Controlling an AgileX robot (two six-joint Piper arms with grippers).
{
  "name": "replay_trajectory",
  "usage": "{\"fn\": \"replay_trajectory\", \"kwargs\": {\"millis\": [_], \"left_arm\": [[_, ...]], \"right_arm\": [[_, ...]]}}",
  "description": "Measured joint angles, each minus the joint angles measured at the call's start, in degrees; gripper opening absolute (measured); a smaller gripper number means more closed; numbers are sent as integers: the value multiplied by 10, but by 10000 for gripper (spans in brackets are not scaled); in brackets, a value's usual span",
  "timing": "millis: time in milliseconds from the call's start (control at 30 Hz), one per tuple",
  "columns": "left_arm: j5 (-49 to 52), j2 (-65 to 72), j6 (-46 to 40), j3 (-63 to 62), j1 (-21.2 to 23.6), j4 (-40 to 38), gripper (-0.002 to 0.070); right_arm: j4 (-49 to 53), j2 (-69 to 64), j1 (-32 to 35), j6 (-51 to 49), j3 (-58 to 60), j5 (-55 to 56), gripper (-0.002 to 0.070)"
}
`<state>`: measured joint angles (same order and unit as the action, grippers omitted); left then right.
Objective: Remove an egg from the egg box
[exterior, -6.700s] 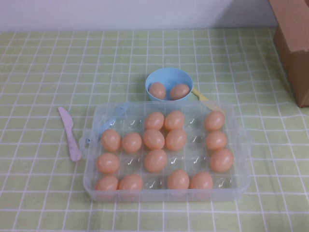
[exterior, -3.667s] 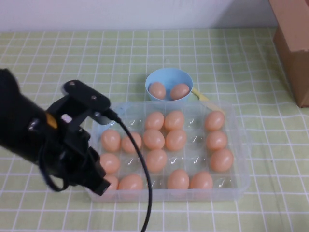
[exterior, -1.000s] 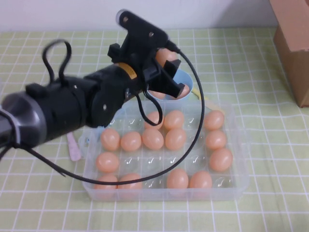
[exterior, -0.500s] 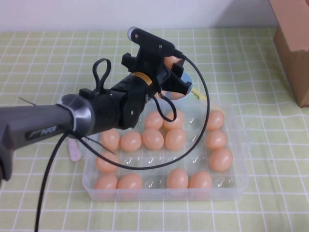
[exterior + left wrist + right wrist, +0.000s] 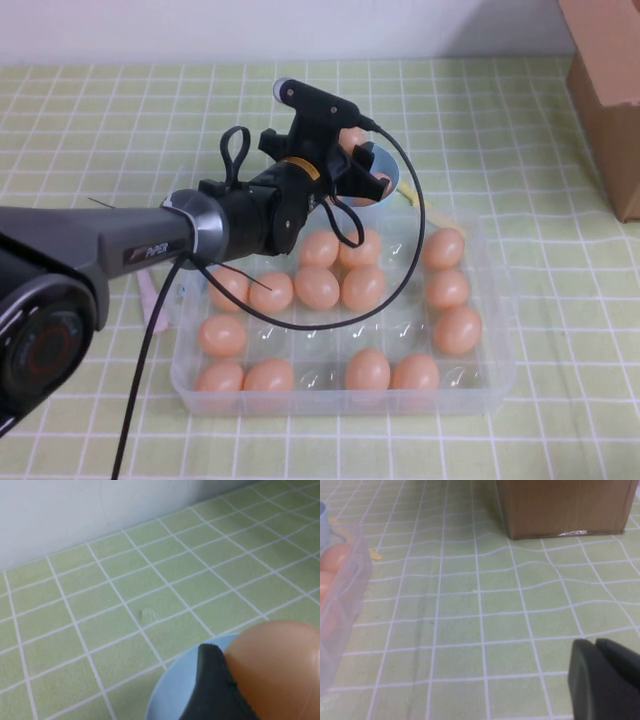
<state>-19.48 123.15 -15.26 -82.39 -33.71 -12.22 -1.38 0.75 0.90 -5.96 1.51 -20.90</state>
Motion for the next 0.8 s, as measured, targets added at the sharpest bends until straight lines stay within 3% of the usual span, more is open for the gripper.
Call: {"fn": "replay_trajectory", "kwargs": {"millis": [233, 600, 700, 800], "left_arm": [[3, 6, 0, -4, 1, 0, 438], [15, -98, 1, 40, -6, 7, 449], [-18, -172, 1, 118, -14, 9, 410], [-40, -252, 1, 213, -18, 15, 320]], "right_arm": [[0, 0, 0, 0, 0, 0, -19], [0, 0, 0, 0, 0, 0, -19], [0, 0, 0, 0, 0, -1, -19], [0, 0, 0, 0, 0, -1, -19]]}}
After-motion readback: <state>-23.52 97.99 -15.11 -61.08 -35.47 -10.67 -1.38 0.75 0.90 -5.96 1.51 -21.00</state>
